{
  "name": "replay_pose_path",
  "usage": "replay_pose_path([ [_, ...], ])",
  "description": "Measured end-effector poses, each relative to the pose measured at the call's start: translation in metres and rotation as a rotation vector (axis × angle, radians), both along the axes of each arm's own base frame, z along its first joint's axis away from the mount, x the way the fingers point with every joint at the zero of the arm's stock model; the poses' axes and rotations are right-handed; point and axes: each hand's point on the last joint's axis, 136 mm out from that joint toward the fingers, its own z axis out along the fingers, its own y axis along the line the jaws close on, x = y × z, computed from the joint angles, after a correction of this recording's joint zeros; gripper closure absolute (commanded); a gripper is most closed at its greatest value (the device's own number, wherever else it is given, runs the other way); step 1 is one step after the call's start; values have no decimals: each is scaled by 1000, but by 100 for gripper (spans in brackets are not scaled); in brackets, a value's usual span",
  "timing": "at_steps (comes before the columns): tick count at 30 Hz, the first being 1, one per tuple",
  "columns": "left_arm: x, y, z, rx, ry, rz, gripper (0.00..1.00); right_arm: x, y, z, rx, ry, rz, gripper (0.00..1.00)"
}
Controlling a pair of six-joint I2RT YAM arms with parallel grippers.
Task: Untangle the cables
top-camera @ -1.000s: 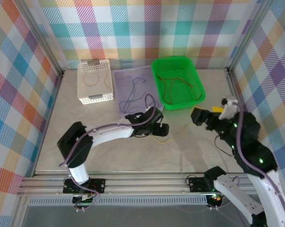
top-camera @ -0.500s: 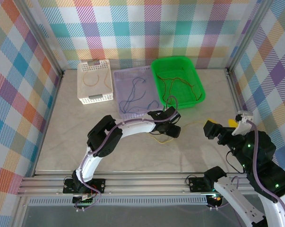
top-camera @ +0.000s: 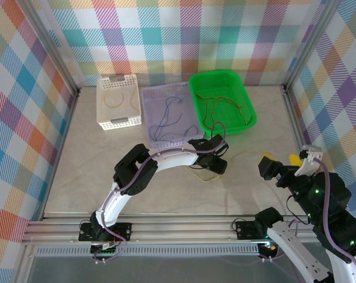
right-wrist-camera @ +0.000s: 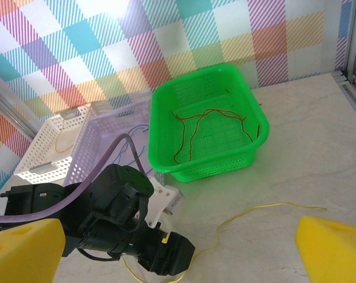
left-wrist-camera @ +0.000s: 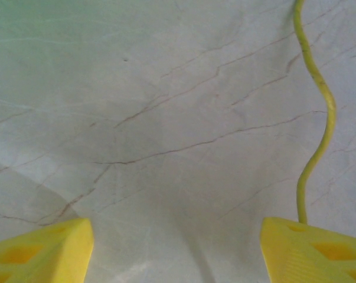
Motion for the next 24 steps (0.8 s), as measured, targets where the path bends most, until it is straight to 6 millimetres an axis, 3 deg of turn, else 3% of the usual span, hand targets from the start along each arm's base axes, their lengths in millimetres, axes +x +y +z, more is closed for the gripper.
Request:
replay_pose_path([
  [14, -18, -18, 15, -109, -13, 13, 17, -9, -3, -4, 4, -3, 8, 0],
  [24, -22, -36, 28, -151, -23, 0, 23, -12, -3, -11, -2, 16, 15, 0],
])
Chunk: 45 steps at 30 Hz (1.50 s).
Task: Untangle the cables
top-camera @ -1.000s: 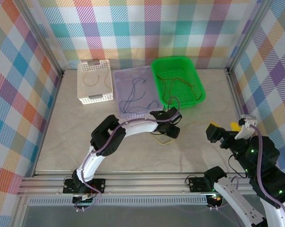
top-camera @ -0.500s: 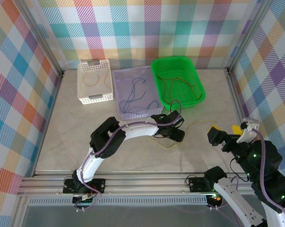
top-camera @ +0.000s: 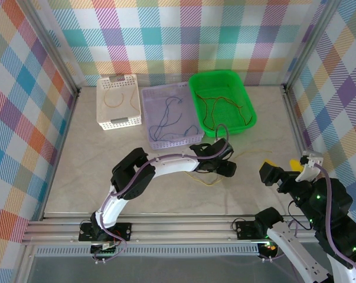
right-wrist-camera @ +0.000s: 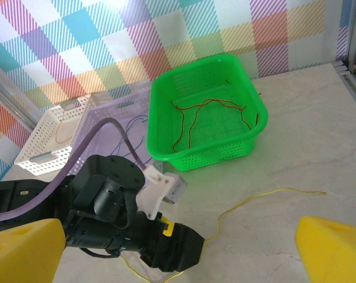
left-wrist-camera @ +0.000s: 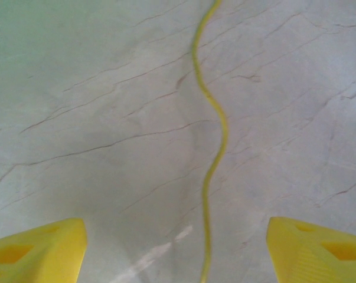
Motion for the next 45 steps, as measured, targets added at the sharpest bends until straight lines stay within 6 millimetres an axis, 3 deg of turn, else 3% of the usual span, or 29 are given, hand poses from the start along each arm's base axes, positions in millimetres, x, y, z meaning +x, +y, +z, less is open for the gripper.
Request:
replay_pose_path([
  [3, -3, -9, -3, 4, -3, -19, 28, -2, -1, 1, 4, -7, 1, 0],
  [10, -1, -10, -19, 60, 6, -28, 36, -4, -1, 0, 7, -6, 3, 0],
  [17, 3, -7, -31, 116, -6, -34, 57, -6, -2, -2, 4, 1, 3, 0],
  [30, 8, -12, -25, 119, -29, -48, 100, -8, -3, -1, 9, -2, 2, 0],
  [36, 7, -8, -21, 130, -25, -50, 100, -12, -5, 2, 13, -10, 2, 0],
  [38, 6, -3, -4, 124, -30, -48, 100, -13, -6, 3, 13, -11, 2, 0],
  [40, 6, 2, 29, 95, -56, -39, 100, -14, -6, 3, 14, -11, 2, 0],
  [42, 9, 9, 78, 38, -108, -25, 100, -14, -6, 3, 14, -11, 2, 0],
  [45, 13, 30, 176, -105, -219, 17, 100, -14, -5, 3, 19, -10, 6, 0],
])
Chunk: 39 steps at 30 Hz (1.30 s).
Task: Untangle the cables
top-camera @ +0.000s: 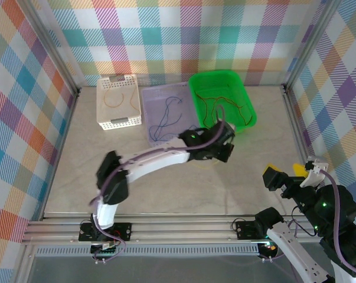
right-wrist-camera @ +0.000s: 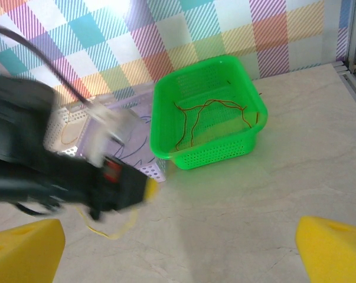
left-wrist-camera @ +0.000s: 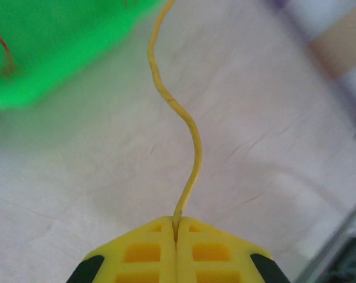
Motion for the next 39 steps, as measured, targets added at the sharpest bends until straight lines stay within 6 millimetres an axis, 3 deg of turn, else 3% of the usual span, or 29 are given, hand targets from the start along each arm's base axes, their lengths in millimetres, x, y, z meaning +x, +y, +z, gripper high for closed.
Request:
replay_pose_path([
  [2, 7, 29, 66, -108, -79, 45, 100, 0, 2, 0, 8, 1, 7, 0],
  [5, 31, 87, 134, -218, -170, 157, 100, 2, 6, -2, 24, 7, 20, 0],
  [7, 53, 129, 161, -260, -212, 251, 100, 4, 9, -3, 30, 11, 30, 0],
  [9, 75, 168, 174, -278, -234, 344, 100, 5, 12, -4, 39, 14, 43, 0],
  [14, 123, 255, 179, -303, -232, 563, 100, 13, 25, -6, 70, 29, 85, 0],
  [24, 179, 370, 194, -525, -211, 842, 100, 32, 56, -20, 102, 111, 183, 0],
  [27, 196, 384, 193, -572, -221, 881, 100, 36, 63, -28, 107, 128, 207, 0],
  [33, 228, 387, 181, -636, -285, 879, 100, 47, 74, -50, 115, 177, 229, 0],
  [39, 268, 391, 152, -657, -346, 883, 100, 59, 82, -64, 114, 192, 241, 0],
])
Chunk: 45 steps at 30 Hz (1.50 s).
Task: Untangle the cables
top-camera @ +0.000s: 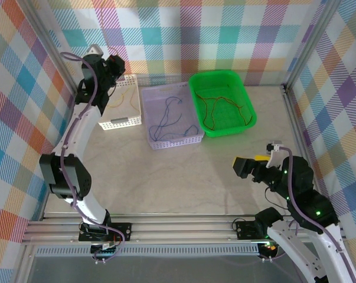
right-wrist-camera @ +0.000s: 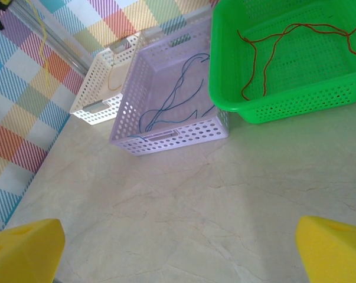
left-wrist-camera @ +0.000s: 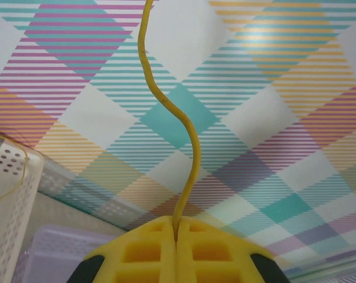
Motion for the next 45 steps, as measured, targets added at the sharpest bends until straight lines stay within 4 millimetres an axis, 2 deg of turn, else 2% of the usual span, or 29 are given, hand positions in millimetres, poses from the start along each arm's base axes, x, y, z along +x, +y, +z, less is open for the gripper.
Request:
replay_pose_path([
  [4, 21, 6, -36, 43, -31, 43, 100, 7, 4, -14, -6, 8, 4, 0],
  [10, 45, 21, -104, 133, -23, 131, 100, 18, 12, -38, -8, 17, 18, 0],
  [19, 51, 47, -215, 228, 57, 290, 100, 31, 24, -56, 3, 24, 47, 1],
  [23, 48, 57, -252, 264, 111, 337, 100, 32, 25, -55, 8, 16, 52, 1],
  [33, 41, 67, -272, 221, 155, 404, 100, 36, 31, -59, 12, 28, 71, 1],
  [41, 38, 65, -302, 186, 279, 395, 100, 38, 35, -64, 7, 49, 87, 1],
  [45, 46, 57, -304, 167, 329, 357, 90, 38, 37, -67, 3, 59, 97, 1],
])
